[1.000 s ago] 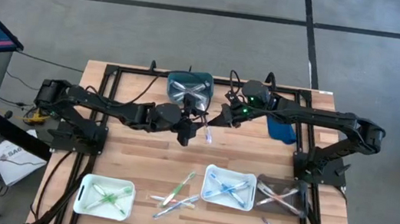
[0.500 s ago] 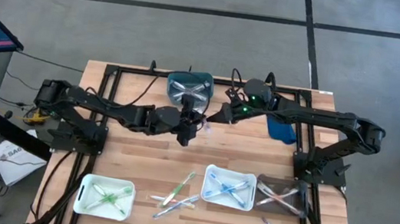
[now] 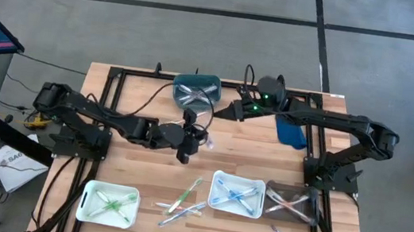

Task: Pick & Place Toothbrushes
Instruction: Put the violet toothbrush into the blue bin

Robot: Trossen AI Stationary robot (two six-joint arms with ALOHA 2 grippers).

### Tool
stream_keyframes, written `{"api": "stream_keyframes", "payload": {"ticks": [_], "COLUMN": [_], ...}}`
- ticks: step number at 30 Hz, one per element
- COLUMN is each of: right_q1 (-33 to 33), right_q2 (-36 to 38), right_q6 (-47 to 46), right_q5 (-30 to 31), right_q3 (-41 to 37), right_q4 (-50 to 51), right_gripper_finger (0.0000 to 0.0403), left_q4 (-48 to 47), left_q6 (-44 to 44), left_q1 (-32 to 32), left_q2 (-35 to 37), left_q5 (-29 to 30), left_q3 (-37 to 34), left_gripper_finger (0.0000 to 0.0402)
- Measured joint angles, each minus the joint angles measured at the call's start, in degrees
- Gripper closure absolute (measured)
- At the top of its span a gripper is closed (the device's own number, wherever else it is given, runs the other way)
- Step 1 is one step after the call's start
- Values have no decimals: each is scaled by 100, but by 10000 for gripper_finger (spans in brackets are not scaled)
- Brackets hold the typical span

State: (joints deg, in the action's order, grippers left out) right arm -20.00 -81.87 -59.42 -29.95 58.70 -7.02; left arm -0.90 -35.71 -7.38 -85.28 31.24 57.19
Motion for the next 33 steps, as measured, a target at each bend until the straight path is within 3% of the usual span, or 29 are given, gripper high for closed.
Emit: {"api": "stream_keyframes", "payload": {"ticks": [6, 16, 20, 27, 33], "right_q1": [-370, -617, -615, -727, -1060], "right_q2": [6, 13, 15, 17, 131], "right_q6": [-22, 278, 474, 1138, 2153], "right_q5": [-209, -1075, -1113, -1644, -2070], "right_q3": [0, 0, 0, 0, 2], "right_q4": [12, -22, -10, 208, 1338], "right_gripper_finger": [228, 209, 216, 233, 252], "left_q4": [-749, -2375, -2929, -4164, -5005], "left_q6": [1211, 2072, 1673, 1355, 1392], "left_q1": [236, 2007, 2677, 3379, 3658], "left_q2": [507, 574, 104, -1398, -2515], "left_q5": [-35, -1659, -1877, -2303, -2719], "left_q3": [0, 380, 1069, 2899, 4024], "left_gripper_finger": [387, 387, 387, 387, 387]}}
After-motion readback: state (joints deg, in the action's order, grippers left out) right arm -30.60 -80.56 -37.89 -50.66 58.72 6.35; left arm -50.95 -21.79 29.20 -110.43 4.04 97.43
